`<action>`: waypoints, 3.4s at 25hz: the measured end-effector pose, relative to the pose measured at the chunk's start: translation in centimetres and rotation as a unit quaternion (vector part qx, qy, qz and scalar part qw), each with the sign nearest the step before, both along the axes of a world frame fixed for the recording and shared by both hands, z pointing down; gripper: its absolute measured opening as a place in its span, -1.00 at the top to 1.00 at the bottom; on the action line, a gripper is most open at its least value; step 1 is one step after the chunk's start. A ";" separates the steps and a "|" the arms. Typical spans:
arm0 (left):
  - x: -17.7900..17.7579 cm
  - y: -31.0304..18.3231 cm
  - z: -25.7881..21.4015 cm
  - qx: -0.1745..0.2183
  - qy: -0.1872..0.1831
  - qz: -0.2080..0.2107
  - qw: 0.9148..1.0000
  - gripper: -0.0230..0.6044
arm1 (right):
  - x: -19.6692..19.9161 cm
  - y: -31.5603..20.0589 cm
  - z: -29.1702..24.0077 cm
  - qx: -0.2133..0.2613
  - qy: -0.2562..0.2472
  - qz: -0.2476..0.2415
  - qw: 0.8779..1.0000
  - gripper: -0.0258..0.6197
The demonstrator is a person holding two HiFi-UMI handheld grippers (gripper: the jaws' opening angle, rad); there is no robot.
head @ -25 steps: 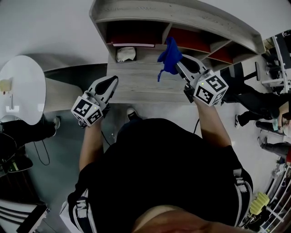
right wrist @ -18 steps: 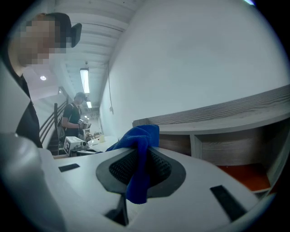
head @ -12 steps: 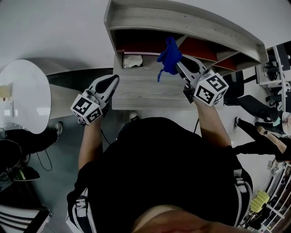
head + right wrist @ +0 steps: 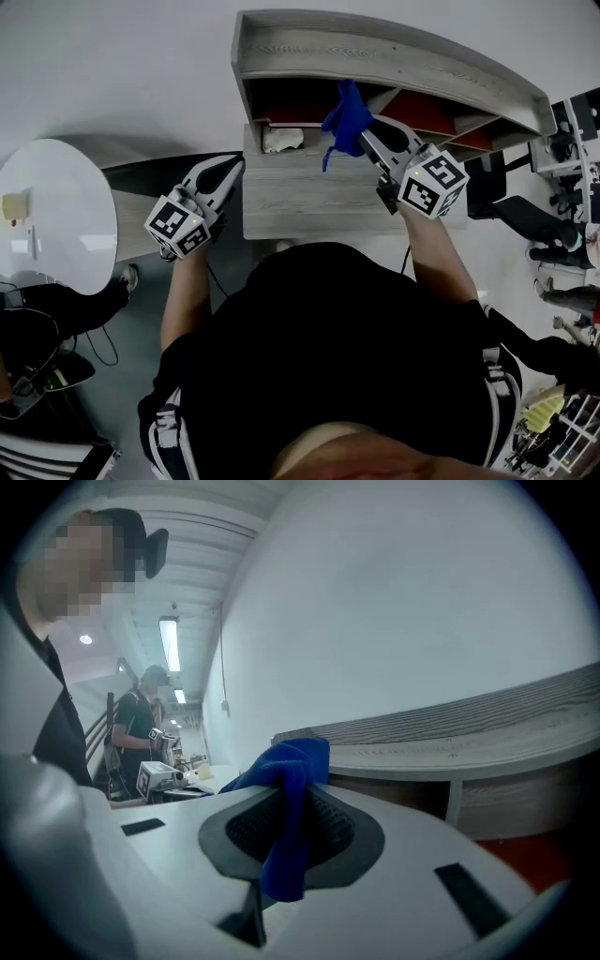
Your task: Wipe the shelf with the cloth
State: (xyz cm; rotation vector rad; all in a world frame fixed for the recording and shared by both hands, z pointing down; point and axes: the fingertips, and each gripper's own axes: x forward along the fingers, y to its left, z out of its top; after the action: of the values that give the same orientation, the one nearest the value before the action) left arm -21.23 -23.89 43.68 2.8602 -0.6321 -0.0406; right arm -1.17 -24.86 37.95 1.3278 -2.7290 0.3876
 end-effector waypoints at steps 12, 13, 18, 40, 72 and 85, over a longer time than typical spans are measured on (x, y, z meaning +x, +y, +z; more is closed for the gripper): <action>-2.0 -1.6 0.4 -0.004 -0.002 0.011 1.000 0.87 | -1.9 -1.7 0.2 -0.003 -0.001 0.008 1.000 0.75; -2.0 -1.7 0.3 -0.003 -0.001 0.011 1.000 0.87 | -1.9 -1.8 0.2 -0.003 -0.001 0.010 1.000 0.75; -1.9 -2.0 0.1 0.001 -0.002 0.012 1.000 0.87 | -2.1 -1.9 0.3 -0.002 -0.005 0.009 1.000 0.75; 3.5 -0.5 -1.6 0.024 -0.017 -0.013 0.999 0.87 | 0.7 -1.7 -0.8 0.012 -0.022 -0.046 0.999 0.75; 6.6 2.0 -2.5 0.038 -0.034 -0.056 0.997 0.87 | 1.8 -2.7 -6.4 0.070 -0.005 -0.134 0.989 0.75; 2.9 3.7 -1.8 0.036 -0.041 -0.085 0.995 0.87 | -2.5 -7.9 -10.2 0.149 0.076 -0.144 0.975 0.75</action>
State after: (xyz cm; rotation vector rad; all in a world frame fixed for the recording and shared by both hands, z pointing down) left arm -18.29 -20.24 41.86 2.8803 -0.9079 0.0291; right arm -3.64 -32.72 27.71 0.9399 -2.8660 -0.1463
